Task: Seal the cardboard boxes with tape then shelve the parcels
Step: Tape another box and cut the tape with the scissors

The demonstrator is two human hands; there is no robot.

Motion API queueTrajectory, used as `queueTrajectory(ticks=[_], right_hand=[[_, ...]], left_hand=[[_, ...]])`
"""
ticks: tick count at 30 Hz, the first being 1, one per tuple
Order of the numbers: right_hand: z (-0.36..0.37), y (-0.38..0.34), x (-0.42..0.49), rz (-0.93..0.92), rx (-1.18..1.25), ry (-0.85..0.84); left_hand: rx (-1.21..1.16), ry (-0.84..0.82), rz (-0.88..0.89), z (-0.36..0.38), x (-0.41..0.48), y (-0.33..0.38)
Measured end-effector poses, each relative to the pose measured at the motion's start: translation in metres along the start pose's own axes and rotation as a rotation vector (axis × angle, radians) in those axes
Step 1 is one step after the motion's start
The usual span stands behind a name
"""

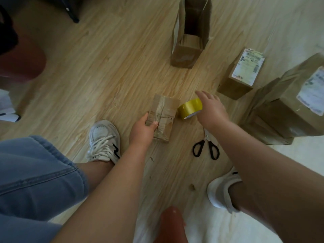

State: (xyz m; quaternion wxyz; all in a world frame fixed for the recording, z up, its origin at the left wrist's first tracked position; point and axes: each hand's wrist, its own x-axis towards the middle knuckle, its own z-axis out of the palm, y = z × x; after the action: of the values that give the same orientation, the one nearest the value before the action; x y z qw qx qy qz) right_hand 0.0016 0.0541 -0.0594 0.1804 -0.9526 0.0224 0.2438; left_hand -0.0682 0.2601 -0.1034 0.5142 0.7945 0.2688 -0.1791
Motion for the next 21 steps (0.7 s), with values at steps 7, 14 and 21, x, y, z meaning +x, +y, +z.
queueTrajectory(ticks=[7, 14, 21], right_hand=[[0.007, 0.001, 0.021, -0.046, -0.267, -0.055], [0.025, 0.014, 0.000, 0.259, 0.144, 0.112], [0.029, 0.025, -0.036, 0.341, 0.251, 0.179]], left_hand=[[0.013, -0.031, -0.020, 0.000, 0.004, 0.003], [-0.038, -0.137, 0.001, 0.010, 0.004, 0.012], [0.286, -0.111, 0.171, 0.019, 0.009, 0.018]])
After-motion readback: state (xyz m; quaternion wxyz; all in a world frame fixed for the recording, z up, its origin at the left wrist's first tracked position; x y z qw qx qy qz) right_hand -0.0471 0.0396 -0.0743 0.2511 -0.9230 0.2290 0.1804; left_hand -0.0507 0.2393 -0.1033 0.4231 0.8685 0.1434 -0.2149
